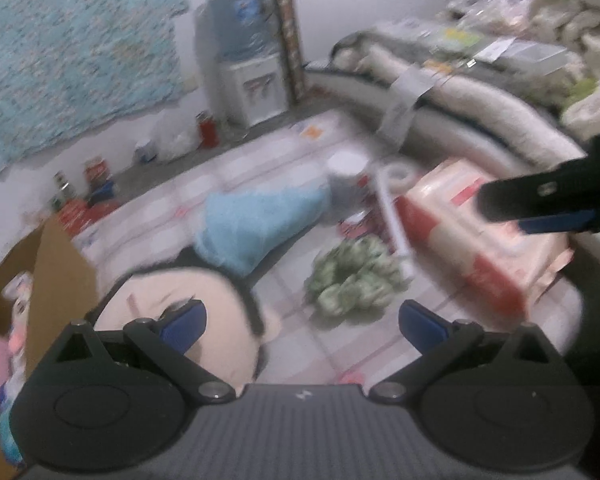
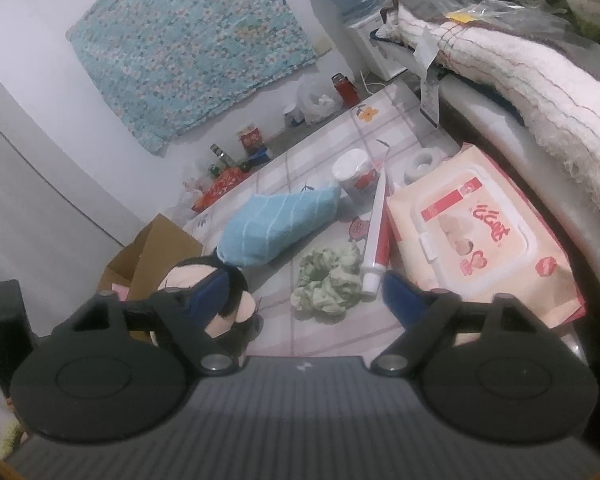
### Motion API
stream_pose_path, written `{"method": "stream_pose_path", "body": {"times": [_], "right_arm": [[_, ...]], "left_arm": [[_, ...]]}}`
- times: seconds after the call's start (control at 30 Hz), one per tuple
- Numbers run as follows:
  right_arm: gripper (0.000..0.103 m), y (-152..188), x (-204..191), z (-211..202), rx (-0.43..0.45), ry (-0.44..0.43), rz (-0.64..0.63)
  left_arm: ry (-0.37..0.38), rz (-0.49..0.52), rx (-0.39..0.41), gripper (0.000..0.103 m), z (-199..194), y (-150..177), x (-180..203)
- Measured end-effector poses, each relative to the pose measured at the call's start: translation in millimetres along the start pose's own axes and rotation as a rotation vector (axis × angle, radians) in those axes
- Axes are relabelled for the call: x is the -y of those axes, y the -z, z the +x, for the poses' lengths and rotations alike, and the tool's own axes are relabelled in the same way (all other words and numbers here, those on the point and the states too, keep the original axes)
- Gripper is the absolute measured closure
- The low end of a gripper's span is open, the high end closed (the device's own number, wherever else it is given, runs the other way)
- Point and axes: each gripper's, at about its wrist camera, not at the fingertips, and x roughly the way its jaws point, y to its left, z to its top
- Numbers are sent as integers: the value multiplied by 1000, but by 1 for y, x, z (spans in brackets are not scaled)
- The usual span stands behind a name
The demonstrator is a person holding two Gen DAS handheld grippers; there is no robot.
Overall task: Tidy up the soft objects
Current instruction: 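Move both grippers back over the bed toward the green scrunchie, then close the left gripper on the green scrunchie while the right gripper approaches the white tape roll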
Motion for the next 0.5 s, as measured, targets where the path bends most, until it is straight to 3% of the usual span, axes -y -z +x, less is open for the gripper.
{"method": "stream_pose_path", "body": {"times": [0.1,0.23,0.5], "right_arm": [[41,-4,6,5,7,-11,23],[45,-6,16,16,13,-29,62],[45,-10,31,26,33,-34,66]], "left_arm": [[66,13,55,4,2,-5,2],[150,14,71,8,21,-17,6],[203,-7,-98,33,94,-36,23]]}}
